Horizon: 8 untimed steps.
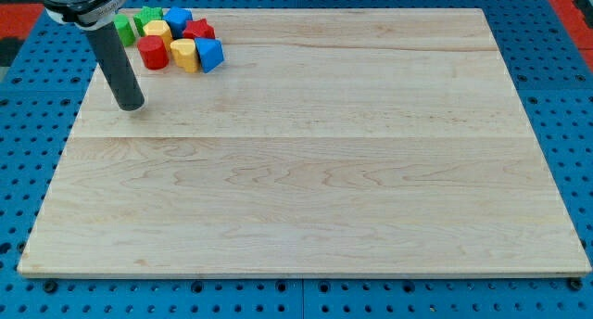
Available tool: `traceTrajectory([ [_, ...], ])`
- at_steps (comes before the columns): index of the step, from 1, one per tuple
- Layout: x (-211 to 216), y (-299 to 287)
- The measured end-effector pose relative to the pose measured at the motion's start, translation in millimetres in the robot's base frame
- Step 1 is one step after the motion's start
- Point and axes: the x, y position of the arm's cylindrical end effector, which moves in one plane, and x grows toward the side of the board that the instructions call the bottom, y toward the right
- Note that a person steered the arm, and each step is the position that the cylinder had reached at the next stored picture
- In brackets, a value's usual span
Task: Move the red circle to the bottom center of the board
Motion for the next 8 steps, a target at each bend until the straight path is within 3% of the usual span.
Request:
traceTrajectory([
  [2, 0, 1],
  [5, 2, -86],
  [7, -56, -84],
  [8, -56, -82],
])
